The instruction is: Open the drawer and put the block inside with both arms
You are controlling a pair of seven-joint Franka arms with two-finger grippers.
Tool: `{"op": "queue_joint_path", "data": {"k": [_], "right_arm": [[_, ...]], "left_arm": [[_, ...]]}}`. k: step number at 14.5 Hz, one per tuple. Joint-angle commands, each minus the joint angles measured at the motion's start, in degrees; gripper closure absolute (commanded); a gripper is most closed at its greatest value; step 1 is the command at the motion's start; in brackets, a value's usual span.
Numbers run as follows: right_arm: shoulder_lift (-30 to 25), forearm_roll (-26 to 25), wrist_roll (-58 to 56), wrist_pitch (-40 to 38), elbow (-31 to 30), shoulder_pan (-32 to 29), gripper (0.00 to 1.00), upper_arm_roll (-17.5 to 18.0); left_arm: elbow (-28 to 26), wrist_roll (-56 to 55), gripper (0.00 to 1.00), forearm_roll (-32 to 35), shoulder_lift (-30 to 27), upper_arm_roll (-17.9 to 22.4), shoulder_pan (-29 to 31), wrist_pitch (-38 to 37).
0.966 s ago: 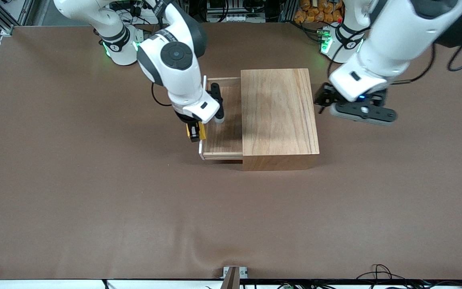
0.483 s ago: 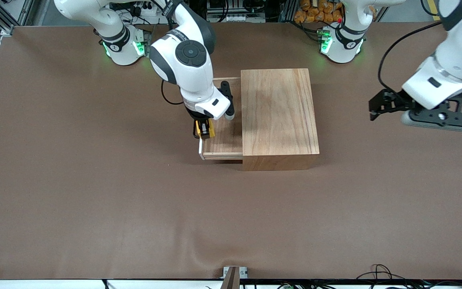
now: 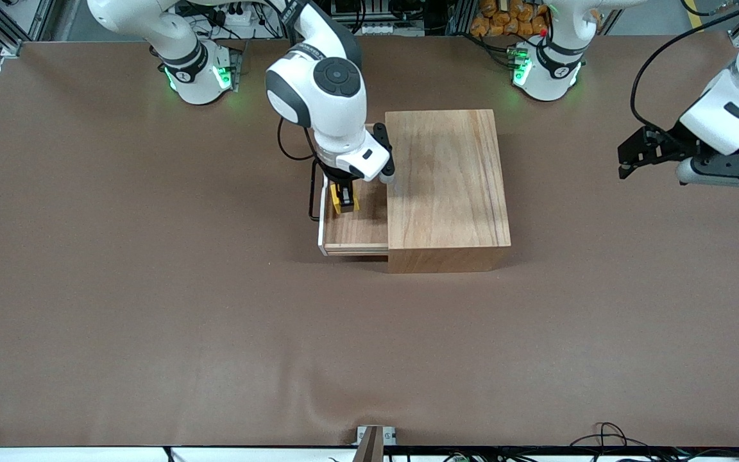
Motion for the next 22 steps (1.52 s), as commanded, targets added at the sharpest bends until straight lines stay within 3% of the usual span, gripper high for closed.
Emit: {"op": "queue_joint_path", "data": {"k": [1,5,9,15,18,22], "right_arm": [[0.33,-2.37,2.67,-0.47,0.93,1.29,0.00,-0.62],[-0.02,-2.37,2.67,-1.87,1.80,1.12,0.00,-0.71],[-1.85,-1.94,2.50,-14.76,7.07,-0.72,0.00,-1.67],[-10.38,-0.80,2.14,-25.42,7.70,-13.27,0.00,-2.56],[-11.88,1.13,2.41,-31.66,8.49,-19.87,0.00,-2.82],[-14.95,1.93,2.76,-34.13,9.72,-28.04,0.00,-2.82]], "left_arm": [[-3.36,0.79,0.00,-0.17,-3.36,-0.26,0.78,-0.18],[1.71,0.79,0.00,-0.52,0.05,0.26,1.83,-0.36],[2.25,0.96,0.00,-0.34,0.50,0.26,2.63,-0.27],[3.04,1.05,0.00,-0.78,1.20,0.26,2.54,-0.27],[2.52,0.53,0.00,-0.17,1.29,0.18,2.28,-0.45],[2.34,2.01,0.00,-0.17,1.38,0.00,4.81,-0.45]]}}
